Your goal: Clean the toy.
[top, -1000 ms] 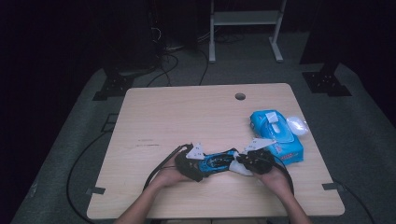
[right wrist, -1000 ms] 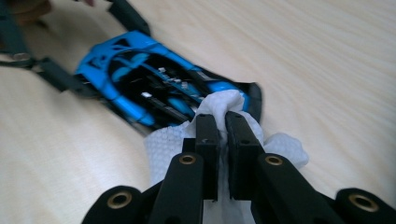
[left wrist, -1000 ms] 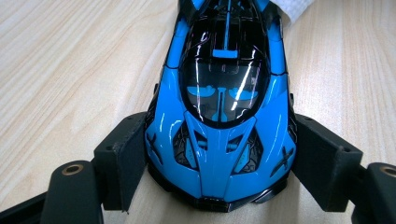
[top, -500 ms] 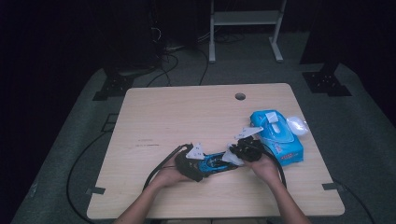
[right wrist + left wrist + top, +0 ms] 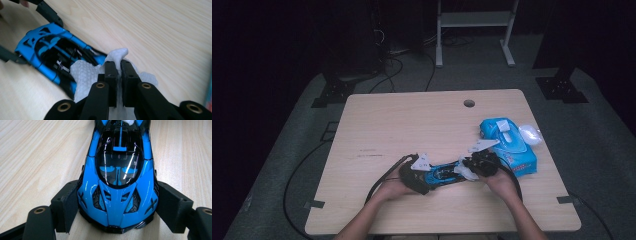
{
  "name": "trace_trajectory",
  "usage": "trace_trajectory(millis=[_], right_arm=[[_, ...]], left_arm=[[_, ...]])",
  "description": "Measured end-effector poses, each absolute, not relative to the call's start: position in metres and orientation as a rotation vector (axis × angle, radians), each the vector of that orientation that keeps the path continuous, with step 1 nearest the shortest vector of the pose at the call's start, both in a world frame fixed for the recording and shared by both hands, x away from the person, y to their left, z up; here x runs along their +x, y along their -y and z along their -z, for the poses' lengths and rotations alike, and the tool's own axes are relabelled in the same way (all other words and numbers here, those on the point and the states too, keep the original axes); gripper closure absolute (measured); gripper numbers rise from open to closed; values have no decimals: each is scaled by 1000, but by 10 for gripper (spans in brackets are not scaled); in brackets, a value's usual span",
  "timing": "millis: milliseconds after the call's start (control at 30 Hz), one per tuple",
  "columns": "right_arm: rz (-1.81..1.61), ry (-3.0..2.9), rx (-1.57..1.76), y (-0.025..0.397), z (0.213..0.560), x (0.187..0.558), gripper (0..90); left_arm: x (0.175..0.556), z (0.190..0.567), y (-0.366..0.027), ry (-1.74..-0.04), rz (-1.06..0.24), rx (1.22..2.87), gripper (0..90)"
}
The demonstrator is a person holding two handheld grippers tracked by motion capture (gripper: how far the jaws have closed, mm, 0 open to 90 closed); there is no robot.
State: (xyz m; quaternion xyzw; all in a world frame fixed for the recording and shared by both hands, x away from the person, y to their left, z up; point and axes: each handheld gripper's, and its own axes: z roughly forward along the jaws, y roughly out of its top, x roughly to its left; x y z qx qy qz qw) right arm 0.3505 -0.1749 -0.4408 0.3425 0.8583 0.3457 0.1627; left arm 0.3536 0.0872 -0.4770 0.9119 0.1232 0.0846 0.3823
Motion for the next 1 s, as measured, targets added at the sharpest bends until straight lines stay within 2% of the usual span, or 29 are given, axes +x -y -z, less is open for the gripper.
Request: trace_trajectory(millis=[100, 300, 500, 733, 900, 1000], right_arm=[[-1038, -2425, 978, 185, 437, 336, 845], [-1048, -2450, 939, 176, 444, 326, 843], [-1061, -2427, 989, 191, 439, 322, 843], [-1084, -2481, 875, 164, 438, 323, 842], [-1035, -2463, 940, 178, 445, 326, 840], [-1036, -2463, 914, 171, 442, 324, 840]], left_arm=[[354, 477, -87, -314, -215, 2327, 252], [354, 477, -87, -310, -219, 2331, 252], [354, 477, -88, -311, -213, 2324, 252], [354, 477, -88, -313, -213, 2326, 253], [354, 477, -88, -307, -217, 2329, 253], [354, 477, -88, -310, -214, 2329, 253]])
